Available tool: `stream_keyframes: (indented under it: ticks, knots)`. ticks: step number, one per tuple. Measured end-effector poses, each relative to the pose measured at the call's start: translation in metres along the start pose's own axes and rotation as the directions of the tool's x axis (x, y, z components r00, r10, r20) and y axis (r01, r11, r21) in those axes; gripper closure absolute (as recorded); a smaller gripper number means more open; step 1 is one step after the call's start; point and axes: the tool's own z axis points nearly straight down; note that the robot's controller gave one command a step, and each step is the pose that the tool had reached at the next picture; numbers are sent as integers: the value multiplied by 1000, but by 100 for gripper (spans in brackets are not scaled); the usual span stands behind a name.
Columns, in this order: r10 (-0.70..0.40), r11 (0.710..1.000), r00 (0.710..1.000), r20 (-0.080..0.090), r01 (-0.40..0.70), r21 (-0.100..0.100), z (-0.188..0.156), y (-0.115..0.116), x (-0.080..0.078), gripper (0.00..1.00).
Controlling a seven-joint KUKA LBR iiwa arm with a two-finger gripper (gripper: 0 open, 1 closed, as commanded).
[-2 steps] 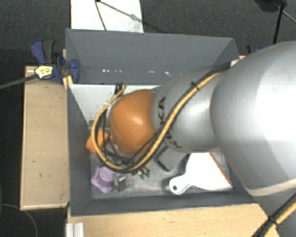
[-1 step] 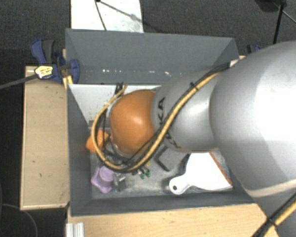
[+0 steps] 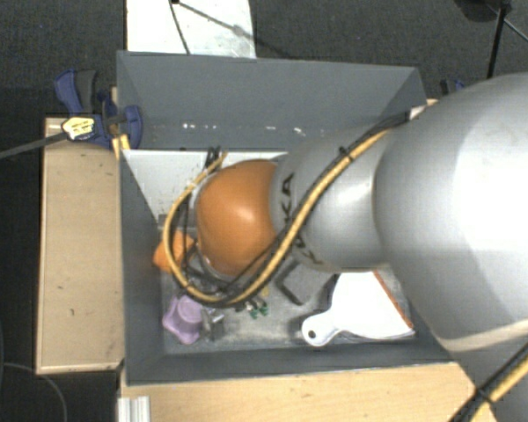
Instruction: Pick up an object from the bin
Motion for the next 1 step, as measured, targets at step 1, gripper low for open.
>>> stream_keyframes:
  ticks: [1]
  knots:
    - [-34, 999, 999, 0, 34, 1, -18, -3, -17, 100]
